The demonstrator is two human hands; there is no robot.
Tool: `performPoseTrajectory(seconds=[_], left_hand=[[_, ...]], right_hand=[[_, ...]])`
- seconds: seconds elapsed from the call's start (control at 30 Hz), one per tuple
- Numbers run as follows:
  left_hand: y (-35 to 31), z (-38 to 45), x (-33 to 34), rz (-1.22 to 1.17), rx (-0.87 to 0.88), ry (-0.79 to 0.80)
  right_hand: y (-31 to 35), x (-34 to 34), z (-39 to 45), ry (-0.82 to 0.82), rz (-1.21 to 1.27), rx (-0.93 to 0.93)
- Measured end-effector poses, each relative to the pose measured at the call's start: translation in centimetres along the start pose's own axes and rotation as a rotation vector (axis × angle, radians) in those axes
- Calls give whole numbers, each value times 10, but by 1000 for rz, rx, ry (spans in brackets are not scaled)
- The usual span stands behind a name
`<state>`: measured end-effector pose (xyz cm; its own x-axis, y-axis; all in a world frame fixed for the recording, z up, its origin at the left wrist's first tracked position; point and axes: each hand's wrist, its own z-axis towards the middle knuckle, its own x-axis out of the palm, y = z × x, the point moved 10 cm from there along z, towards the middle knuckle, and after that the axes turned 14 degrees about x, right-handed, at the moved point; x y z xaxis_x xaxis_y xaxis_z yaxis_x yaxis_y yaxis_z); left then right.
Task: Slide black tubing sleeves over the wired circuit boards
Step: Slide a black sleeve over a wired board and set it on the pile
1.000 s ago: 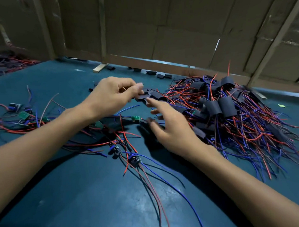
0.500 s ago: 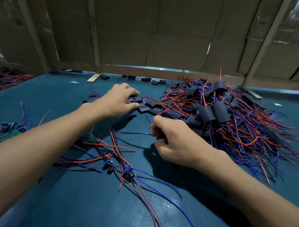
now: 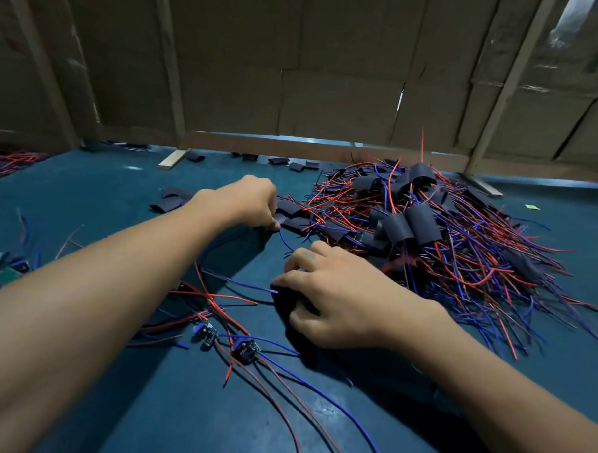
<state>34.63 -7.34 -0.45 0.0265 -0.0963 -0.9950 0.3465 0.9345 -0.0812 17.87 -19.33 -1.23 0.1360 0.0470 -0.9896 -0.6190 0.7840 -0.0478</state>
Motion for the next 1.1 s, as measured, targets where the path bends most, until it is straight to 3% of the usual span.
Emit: performPoseTrajectory(seconds=[0.1, 0.27, 0.43, 0.63, 0.77, 0.87, 1.1], left_hand=[[3, -2, -7, -7, -11, -7], [1, -33, -6, -82, 31, -83], [-17, -88, -28, -166, 125, -373], [-26, -145, -43, -250, 228, -670], [-39, -155, -44, -229, 352, -672], [-48, -156, -45, -255, 409, -692], [-55, -159, -48, -267, 475, -736]], right_hand=[[1, 4, -1, 32, 169, -15], [3, -4, 3, -77, 346, -34], [1, -8, 7, -89, 325, -63], [-46, -28, 6, -232, 643, 184], [-59, -38, 2, -385, 849, 232], [-64, -41, 1, -374, 1017, 229], [-57, -44, -3, -305, 1036, 157]])
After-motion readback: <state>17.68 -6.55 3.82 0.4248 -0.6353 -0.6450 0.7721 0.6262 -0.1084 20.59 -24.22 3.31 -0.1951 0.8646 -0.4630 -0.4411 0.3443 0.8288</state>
